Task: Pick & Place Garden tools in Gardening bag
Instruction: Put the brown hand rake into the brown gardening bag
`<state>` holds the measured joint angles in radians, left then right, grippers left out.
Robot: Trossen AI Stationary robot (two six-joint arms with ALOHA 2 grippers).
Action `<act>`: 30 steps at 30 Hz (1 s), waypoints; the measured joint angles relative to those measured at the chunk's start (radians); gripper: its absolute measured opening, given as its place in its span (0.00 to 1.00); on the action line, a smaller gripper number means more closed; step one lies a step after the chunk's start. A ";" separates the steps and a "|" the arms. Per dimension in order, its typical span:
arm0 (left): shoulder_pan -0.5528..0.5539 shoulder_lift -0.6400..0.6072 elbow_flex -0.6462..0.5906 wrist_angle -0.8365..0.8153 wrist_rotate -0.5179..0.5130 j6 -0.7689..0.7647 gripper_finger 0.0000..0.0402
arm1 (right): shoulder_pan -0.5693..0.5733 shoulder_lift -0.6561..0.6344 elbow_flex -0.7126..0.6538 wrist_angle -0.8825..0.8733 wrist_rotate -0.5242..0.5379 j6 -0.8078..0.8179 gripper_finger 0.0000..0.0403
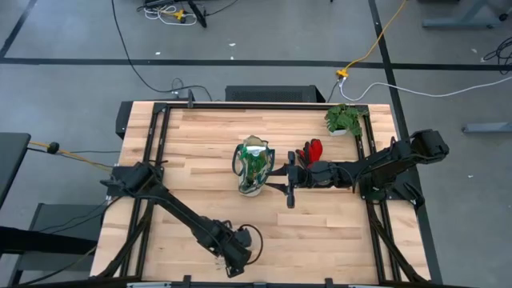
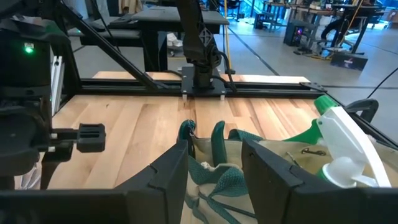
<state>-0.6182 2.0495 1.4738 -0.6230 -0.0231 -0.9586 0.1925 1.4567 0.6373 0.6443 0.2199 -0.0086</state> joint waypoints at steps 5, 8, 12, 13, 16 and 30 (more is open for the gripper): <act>-0.001 0.000 0.000 0.002 0.019 -0.023 0.40 | 0.000 0.000 0.000 -0.005 0.000 0.000 0.37; -0.001 0.000 0.000 0.038 0.050 -0.026 0.40 | 0.000 0.000 0.000 -0.007 0.000 0.000 0.37; -0.001 0.000 0.001 0.021 0.046 -0.027 0.40 | 0.000 0.000 0.000 -0.011 0.000 0.000 0.37; -0.001 0.006 0.001 0.016 0.044 -0.032 0.40 | 0.000 0.000 0.000 -0.011 0.000 0.000 0.37; -0.001 0.021 -0.001 0.009 0.050 -0.046 0.40 | 0.000 0.000 0.000 -0.012 0.000 0.000 0.37; 0.000 0.065 0.005 0.027 0.083 -0.078 0.40 | 0.000 0.000 0.000 -0.026 0.000 -0.001 0.37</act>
<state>-0.6186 2.1142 1.4788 -0.5957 0.0601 -1.0363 0.1925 1.4567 0.6376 0.6182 0.2199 -0.0097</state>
